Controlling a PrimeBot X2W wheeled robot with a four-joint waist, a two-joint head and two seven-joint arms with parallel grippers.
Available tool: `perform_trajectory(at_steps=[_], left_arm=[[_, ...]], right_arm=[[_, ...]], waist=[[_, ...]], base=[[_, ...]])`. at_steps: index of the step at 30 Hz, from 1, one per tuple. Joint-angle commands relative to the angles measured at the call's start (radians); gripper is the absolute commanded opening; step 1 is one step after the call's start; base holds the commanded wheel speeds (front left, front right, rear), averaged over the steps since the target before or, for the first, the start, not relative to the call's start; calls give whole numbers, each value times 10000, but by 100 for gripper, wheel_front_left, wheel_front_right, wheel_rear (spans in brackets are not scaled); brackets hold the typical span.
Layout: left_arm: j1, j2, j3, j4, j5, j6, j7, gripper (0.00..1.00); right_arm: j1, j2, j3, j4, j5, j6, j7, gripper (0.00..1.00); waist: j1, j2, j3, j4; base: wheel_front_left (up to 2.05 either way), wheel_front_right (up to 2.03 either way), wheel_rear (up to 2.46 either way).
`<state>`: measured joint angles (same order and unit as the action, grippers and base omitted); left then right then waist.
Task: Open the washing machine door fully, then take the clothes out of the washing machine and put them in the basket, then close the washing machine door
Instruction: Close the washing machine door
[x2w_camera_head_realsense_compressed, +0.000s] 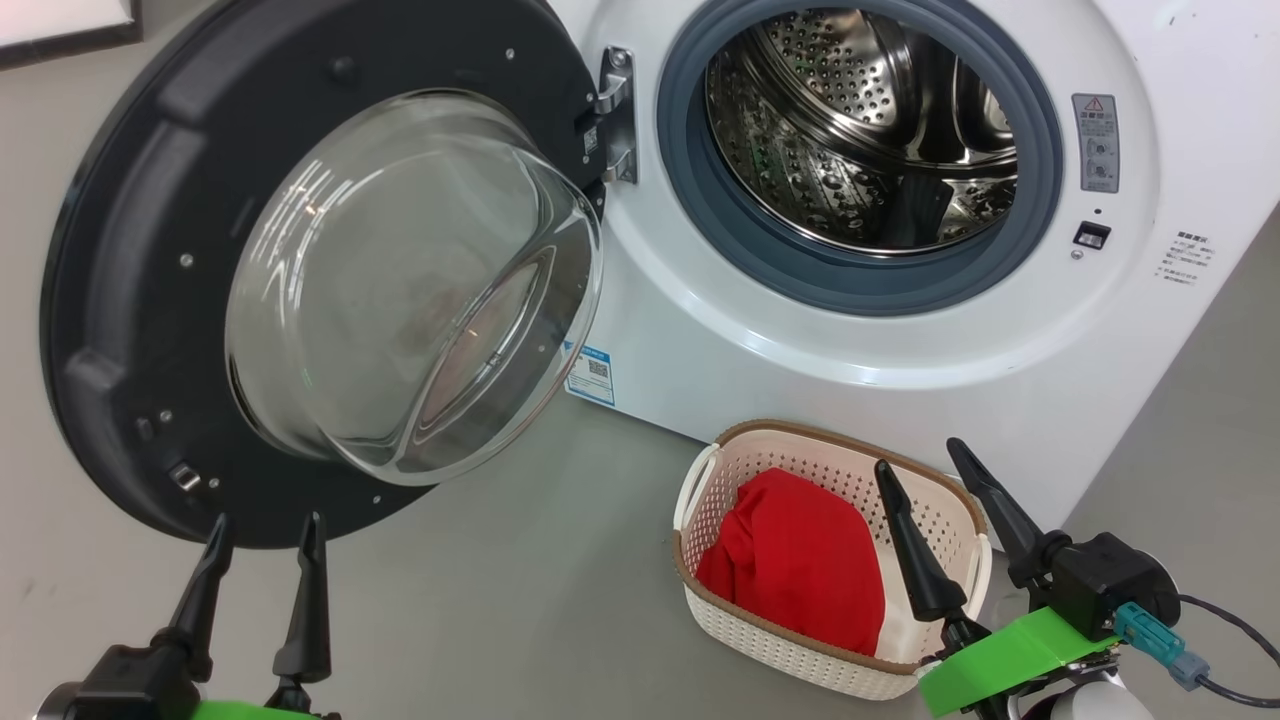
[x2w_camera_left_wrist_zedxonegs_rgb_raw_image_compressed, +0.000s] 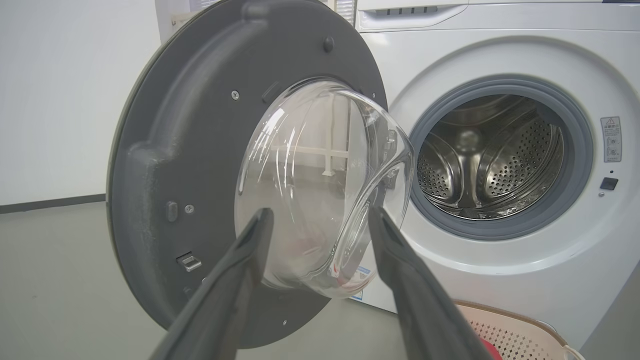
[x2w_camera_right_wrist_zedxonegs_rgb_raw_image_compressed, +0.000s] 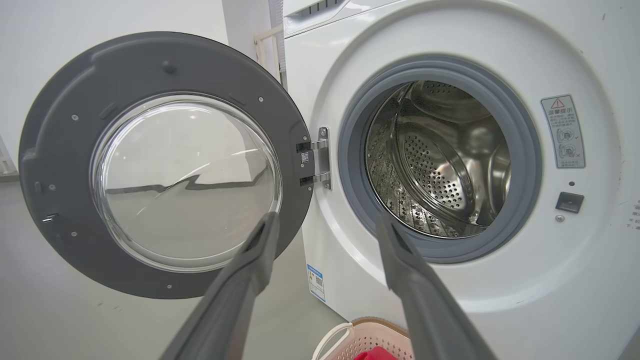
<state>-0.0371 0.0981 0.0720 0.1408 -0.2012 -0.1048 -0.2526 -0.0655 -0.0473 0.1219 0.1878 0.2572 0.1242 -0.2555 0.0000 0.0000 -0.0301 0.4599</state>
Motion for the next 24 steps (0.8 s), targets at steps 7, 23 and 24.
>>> perform_trajectory(at_steps=[7,23,24], left_arm=[[-205,251,301,-133,223,296,-84,100],[-553,515,374,-56,351,645,-87,0],[-665,550,460,-128,343,712,-88,0]], right_arm=[[-365,-29,262,-211,173,65,-63,100],[-364,-29,251,-110,109,65,-63,100],[-360,-29,246,-108,99,65,-63,100]], waist=[[0,0,-90,81],[0,0,-83,-14],[0,0,-74,-22]], base=[[0,0,0],[0,0,0],[0,0,0]])
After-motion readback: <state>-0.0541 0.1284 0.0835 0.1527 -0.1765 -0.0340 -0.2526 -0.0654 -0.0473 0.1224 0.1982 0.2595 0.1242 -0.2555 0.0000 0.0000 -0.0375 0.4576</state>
